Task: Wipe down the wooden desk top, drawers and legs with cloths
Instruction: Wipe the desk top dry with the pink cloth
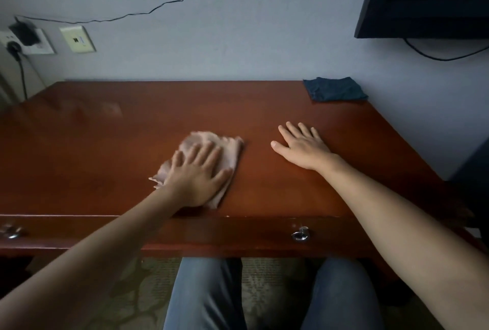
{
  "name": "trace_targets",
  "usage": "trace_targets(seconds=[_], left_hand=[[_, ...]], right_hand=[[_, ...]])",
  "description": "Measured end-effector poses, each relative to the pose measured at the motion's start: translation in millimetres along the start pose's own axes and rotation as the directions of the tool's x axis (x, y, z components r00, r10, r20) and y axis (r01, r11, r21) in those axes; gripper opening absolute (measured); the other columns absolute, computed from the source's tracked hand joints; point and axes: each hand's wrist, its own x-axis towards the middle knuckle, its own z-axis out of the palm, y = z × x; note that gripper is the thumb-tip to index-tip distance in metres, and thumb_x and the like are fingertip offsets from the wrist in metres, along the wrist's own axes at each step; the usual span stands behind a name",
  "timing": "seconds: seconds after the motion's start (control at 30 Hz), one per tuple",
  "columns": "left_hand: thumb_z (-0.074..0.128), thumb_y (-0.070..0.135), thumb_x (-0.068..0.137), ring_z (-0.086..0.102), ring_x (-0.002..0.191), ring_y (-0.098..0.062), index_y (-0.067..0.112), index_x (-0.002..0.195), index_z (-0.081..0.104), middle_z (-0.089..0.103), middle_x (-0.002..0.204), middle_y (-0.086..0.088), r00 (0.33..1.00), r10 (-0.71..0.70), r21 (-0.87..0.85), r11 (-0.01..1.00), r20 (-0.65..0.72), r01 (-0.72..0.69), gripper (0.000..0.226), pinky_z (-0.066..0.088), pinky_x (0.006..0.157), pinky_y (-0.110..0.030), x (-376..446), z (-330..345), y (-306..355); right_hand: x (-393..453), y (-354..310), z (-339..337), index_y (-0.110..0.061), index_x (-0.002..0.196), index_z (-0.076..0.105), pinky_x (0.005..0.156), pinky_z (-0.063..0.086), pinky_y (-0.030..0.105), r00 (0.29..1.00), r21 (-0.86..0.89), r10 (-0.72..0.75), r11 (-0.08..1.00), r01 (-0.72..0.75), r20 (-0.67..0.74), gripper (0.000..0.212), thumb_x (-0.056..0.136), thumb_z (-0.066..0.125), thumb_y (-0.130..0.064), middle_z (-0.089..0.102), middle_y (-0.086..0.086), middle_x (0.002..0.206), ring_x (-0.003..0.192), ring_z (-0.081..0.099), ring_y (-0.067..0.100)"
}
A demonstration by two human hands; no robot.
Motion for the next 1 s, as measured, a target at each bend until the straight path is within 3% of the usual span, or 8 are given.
trace_targets(seconds=[0.07,0.23,0.4,0.63,0.77,0.87,0.93,1.0], left_hand=[[0.001,0.076,0.093,-0.007,0.159,-0.028,0.026,0.165,0.002,-0.008,0.173,-0.001,0.993,-0.12,0.005,0.993,0.005,0.12,0.087,0.001,0.123,-0.065,1,-1,21],[-0.007,0.079,0.087,-0.016,0.157,-0.019,0.032,0.165,-0.006,-0.017,0.169,0.009,0.956,0.294,0.038,0.955,-0.006,-0.294,0.091,-0.005,0.126,-0.057,-36,11,66],[-0.011,0.08,0.076,-0.003,0.159,-0.026,0.029,0.165,0.004,-0.006,0.173,0.004,0.995,-0.101,-0.006,0.995,-0.017,0.101,0.103,0.004,0.123,-0.063,-3,-4,19],[0.001,0.076,0.096,-0.018,0.157,-0.017,0.035,0.164,-0.009,-0.02,0.169,0.01,0.958,0.287,0.015,0.958,0.004,-0.287,0.079,-0.008,0.127,-0.052,-43,12,74],[0.008,0.069,0.101,-0.014,0.159,-0.024,0.028,0.165,-0.002,-0.014,0.172,0.005,0.984,0.176,-0.014,0.984,0.023,-0.176,0.077,-0.007,0.127,-0.054,-19,12,86],[0.029,0.042,0.109,0.009,0.157,-0.02,0.019,0.16,0.029,0.012,0.172,-0.004,0.982,0.159,-0.308,0.934,-0.101,-0.182,0.056,0.003,0.126,-0.046,-11,-2,101],[0.04,0.019,0.107,0.03,0.146,-0.014,0.009,0.145,0.053,0.039,0.162,-0.01,0.977,0.047,-0.589,0.791,-0.207,-0.163,0.041,0.016,0.121,-0.029,-14,-17,84],[0.042,0.02,0.103,0.044,0.14,-0.017,0.013,0.135,0.065,0.051,0.153,-0.003,0.943,-0.051,-0.564,0.811,-0.328,-0.153,0.04,0.031,0.116,-0.028,-22,-22,51]], right_hand=[[-3,-1,2,-0.032,0.164,0.005,0.127,-0.003,0.05,1.0,0.011,0.009,1.0,-0.009,-0.011,0.078,0.098,0.01,-0.074,-0.001,-0.004,0.172,0.158,-0.004,0.025],[-8,-2,4,-0.031,0.163,0.01,0.127,0.0,0.049,1.0,0.031,0.013,0.999,-0.012,-0.029,0.074,0.101,0.015,-0.069,0.002,-0.004,0.172,0.158,0.0,0.024],[-18,-4,4,-0.03,0.163,0.018,0.127,0.004,0.049,0.997,0.052,0.001,0.999,0.003,-0.079,0.069,0.103,0.014,-0.065,0.01,-0.004,0.171,0.158,0.006,0.024],[-30,-3,-4,-0.03,0.155,0.04,0.124,0.017,0.042,0.994,0.188,0.034,0.982,-0.014,-0.099,0.056,0.104,0.038,-0.051,0.03,-0.006,0.166,0.154,0.023,0.021],[-55,-22,-22,-0.022,0.124,0.068,0.094,0.049,0.03,0.877,0.378,0.21,0.925,-0.035,-0.433,0.037,0.092,0.054,-0.01,0.072,-0.001,0.123,0.115,0.065,0.022],[-72,-53,-23,-0.019,0.109,0.074,0.09,0.052,0.026,0.83,0.396,-0.006,0.877,0.273,-0.558,0.038,0.086,0.05,-0.001,0.076,-0.001,0.106,0.102,0.07,0.02],[-77,-71,-13,-0.021,0.134,0.065,0.11,0.039,0.023,0.893,0.399,-0.245,0.827,0.396,-0.377,0.044,0.094,0.054,-0.007,0.065,0.0,0.136,0.128,0.058,0.018],[-80,-82,0,-0.03,0.16,0.029,0.125,0.014,0.033,0.913,0.275,-0.374,0.871,0.406,-0.163,0.061,0.104,0.048,-0.044,0.029,-0.004,0.166,0.154,0.022,0.015]])
